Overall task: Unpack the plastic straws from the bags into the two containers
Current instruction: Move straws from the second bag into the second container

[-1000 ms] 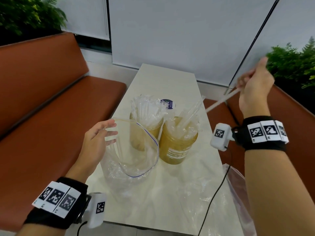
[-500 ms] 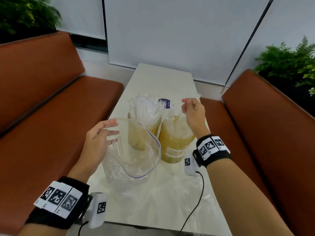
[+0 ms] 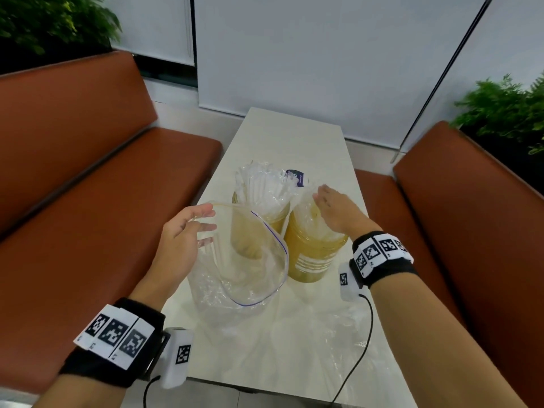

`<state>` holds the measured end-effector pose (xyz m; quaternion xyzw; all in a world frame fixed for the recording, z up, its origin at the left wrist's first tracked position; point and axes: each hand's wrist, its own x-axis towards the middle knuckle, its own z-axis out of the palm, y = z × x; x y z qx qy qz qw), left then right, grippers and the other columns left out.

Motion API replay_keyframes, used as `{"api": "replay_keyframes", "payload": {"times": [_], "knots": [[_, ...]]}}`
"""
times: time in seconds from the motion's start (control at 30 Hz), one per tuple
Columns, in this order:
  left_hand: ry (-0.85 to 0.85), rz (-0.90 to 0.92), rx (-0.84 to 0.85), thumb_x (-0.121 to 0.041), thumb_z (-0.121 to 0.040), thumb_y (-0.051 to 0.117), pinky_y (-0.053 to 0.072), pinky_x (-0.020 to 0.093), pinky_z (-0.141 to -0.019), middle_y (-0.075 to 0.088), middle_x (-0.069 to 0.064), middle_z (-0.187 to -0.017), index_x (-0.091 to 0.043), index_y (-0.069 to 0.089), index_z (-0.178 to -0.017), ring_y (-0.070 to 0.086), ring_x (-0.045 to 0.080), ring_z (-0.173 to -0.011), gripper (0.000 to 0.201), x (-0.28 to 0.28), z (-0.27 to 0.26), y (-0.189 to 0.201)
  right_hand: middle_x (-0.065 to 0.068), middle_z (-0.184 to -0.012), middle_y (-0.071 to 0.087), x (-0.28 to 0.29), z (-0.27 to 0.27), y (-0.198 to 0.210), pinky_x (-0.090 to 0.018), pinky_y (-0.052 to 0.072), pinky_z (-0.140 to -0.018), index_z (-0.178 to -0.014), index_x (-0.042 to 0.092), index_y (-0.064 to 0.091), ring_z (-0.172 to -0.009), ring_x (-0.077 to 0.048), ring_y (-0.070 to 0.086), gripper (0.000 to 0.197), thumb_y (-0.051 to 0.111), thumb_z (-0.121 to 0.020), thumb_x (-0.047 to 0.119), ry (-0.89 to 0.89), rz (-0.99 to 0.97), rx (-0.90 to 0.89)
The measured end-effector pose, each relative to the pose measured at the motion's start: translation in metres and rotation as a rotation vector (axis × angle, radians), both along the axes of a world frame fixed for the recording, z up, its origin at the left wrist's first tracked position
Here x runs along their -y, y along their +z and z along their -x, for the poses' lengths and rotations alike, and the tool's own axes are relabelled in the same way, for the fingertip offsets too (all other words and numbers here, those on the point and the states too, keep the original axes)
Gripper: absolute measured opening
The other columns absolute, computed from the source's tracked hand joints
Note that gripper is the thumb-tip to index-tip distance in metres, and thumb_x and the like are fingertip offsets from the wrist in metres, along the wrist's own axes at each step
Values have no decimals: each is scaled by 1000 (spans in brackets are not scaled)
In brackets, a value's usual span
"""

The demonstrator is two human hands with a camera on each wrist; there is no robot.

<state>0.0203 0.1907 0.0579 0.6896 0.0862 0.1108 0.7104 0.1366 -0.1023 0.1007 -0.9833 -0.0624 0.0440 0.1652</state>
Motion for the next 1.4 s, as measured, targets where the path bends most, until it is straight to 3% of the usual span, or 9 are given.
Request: {"api": "replay_keyframes", "payload": {"times": [0.2,0.3,0.4,0.5,0.6,0.7,0.83,1.2,1.4], "knots": [[-56,-24,19,-2,-102,38,54,33,-87,69,-4,-121,-17,68,-123,68,20,-109,40,-2,4,5,-12,-149,49,-5,2,17,-41,32,-116,-144,12,51,-139,-31,42,46,44,-105,35,7,47,392],[-65,-13,18,-3,-103,36,53,36,-90,69,-2,-123,-16,69,-123,67,24,-112,41,-5,5,4,-4,-104,71,-40,25,51,-36,56,-81,-110,13,72,-91,-21,67,28,55,-101,33,96,-359,640],[-60,-9,16,-3,-104,33,53,38,-92,69,1,-124,-13,68,-123,66,26,-113,41,-7,5,5,-9,-73,70,-93,69,75,-34,59,-58,-89,7,74,-59,-24,67,22,62,-98,23,276,-669,388],[-65,-11,24,1,-102,31,54,38,-93,69,2,-124,-12,67,-125,66,25,-113,44,-11,5,5,-4,-92,73,-132,87,54,-36,60,-80,-102,11,75,-79,-20,71,17,65,-94,21,409,-244,-3],[-90,-57,29,5,-100,28,54,37,-94,68,-1,-126,-14,66,-127,66,22,-114,51,-16,7,3,-3,-135,57,-152,88,18,-34,49,-102,-142,14,52,-120,-21,59,61,74,-87,29,421,82,-266],[-140,-115,41,8,-98,26,53,37,-98,64,-4,-132,-16,65,-128,63,20,-117,56,-19,8,0,-3,-138,54,-163,85,-9,-39,45,-108,-146,18,40,-126,-23,54,77,80,-82,28,422,-52,-420],[-174,-173,30,9,-97,25,48,12,-88,62,-7,-134,-19,59,-136,58,16,-120,59,-22,11,-3,-3,-121,63,-165,86,-22,-40,50,-104,-131,18,49,-115,-22,62,55,78,-85,22,449,-323,-546],[-119,-112,44,0,-105,29,47,5,-76,64,-12,-125,-13,61,-134,60,-6,-104,45,-23,10,0,6,-94,67,-163,96,-29,-48,44,-109,-95,20,62,-98,-12,63,3,63,-98,20,472,-705,-440],[-50,-36,40,-6,-107,29,57,31,-85,68,-5,-123,-13,65,-129,66,-1,-100,43,-20,5,0,-2,-114,68,-168,93,-21,-37,49,-104,-121,24,58,-114,-16,63,19,55,-102,27,454,-816,-154]]}}
